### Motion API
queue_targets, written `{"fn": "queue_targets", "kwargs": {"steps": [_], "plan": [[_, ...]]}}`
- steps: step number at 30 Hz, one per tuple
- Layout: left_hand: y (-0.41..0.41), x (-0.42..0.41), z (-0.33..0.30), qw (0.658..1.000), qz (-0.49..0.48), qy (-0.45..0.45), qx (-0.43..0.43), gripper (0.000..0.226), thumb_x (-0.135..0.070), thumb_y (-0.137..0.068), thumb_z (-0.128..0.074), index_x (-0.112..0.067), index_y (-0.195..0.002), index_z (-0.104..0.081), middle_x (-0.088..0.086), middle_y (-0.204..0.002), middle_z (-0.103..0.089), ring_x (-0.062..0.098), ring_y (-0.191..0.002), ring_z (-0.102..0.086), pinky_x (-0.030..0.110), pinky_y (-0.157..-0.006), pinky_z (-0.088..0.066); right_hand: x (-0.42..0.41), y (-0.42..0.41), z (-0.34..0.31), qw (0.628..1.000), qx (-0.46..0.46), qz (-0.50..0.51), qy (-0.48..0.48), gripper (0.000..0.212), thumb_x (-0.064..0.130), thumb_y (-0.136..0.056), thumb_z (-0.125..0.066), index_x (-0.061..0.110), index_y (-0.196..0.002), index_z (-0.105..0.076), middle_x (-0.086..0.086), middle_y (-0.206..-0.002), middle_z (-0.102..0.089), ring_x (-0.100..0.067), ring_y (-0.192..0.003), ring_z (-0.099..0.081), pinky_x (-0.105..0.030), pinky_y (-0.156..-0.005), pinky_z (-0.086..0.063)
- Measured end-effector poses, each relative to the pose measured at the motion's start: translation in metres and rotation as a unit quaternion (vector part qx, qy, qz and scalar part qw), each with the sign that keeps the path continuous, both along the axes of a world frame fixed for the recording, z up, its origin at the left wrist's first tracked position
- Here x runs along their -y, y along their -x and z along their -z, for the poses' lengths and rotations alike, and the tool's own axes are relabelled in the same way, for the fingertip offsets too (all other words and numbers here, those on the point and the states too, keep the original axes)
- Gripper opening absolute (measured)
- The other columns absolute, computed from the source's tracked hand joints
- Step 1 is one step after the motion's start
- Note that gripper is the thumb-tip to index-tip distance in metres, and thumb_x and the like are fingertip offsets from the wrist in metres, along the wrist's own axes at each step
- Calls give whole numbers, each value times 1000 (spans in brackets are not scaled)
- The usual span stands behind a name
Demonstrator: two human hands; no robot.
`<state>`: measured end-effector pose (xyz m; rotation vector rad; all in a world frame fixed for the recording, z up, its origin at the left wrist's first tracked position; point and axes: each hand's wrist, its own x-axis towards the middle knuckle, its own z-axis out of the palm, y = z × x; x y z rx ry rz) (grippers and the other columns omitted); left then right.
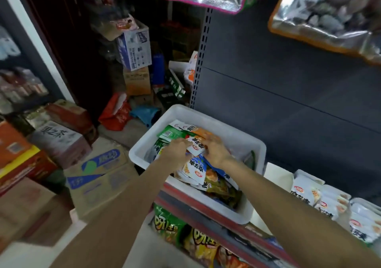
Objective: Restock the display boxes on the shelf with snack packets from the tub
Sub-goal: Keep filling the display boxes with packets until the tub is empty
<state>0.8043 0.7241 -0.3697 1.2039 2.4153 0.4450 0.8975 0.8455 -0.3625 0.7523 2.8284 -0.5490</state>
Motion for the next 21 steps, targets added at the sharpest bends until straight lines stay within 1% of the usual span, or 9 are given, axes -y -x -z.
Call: {"fn": "queue_targets", "kwargs": {"steps": [2, 5, 8, 10, 12, 15, 17, 19, 21], "plan": [[2, 1, -2, 999, 22, 29, -12, 61, -31, -94, -54, -16, -147, -29, 6, -155, -25, 25, -141, -21, 41, -114, -26, 4, -3, 1, 999, 27, 29, 21, 44, 7, -93, -45, 6, -137, -39, -20, -126, -56, -34, -113, -54, -32, -93, -45], [2, 2, -5, 997, 40, 49, -33, 68, -40, -91, -57, -18, -148, -26, 5, -154, -27, 28, -139, -23, 44, -112, -30, 4, -3, -2, 998, 13, 53, -26, 40, 7, -92, -47, 5, -131, -42, -22, -113, -62, -37, -102, -59, -37, -82, -48], [6, -1, -4, 997, 44, 60, -31, 72, -49, -88, -56, -20, -148, -28, 3, -152, -30, 27, -139, -23, 45, -112, -28, -4, 2, -4, 996, 16, 59, -67, 34, 15, -94, -48, 6, -127, -48, -19, -117, -61, -34, -106, -57, -37, -88, -45], [7, -1, -3, 997, 37, 58, -20, 72, -50, -88, -56, -20, -147, -29, 3, -152, -31, 27, -140, -22, 44, -113, -27, -8, 4, -3, 994, 65, 47, -76, 36, 25, -97, -46, 10, -129, -49, -17, -134, -49, -33, -124, -41, -39, -104, -35], [6, -2, -3, 997, 38, 63, -22, 70, -49, -89, -55, -20, -147, -30, 4, -151, -33, 27, -139, -23, 44, -112, -28, -11, 5, -3, 995, 76, 56, -43, 42, 28, -96, -49, 12, -134, -45, -18, -142, -38, -34, -132, -31, -40, -110, -28], [9, -3, 0, 998, 31, 54, -14, 67, -46, -90, -56, -20, -146, -31, 3, -150, -34, 27, -139, -23, 45, -112, -27, -7, 1, -7, 996, 49, 80, 12, 47, 20, -92, -56, 9, -134, -38, -18, -124, -54, -34, -114, -52, -38, -93, -44], [11, -3, 6, 999, 17, 39, 0, 67, -46, -89, -58, -21, -145, -33, 3, -151, -33, 26, -140, -23, 45, -113, -25, -1, -4, -10, 995, 51, 74, -50, 39, 14, -93, -53, 10, -130, -43, -17, -112, -62, -34, -101, -60, -37, -81, -48], [10, -3, 6, 1000, -5, 14, 27, 64, -46, -88, -58, -22, -143, -38, 2, -151, -33, 25, -140, -22, 42, -114, -23, 8, -9, -11, 990, 45, 56, -125, 31, 10, -94, -48, 12, -124, -50, -14, -106, -64, -31, -95, -62, -35, -75, -48], [9, -4, 2, 998, -35, -13, 51, 56, -46, -89, -57, -22, -138, -46, -2, -150, -33, 25, -139, -22, 39, -112, -23, 14, -12, -8, 989, 31, 51, -137, 27, 11, -93, -46, 14, -118, -55, -11, -103, -65, -30, -92, -62, -33, -72, -47]]}}
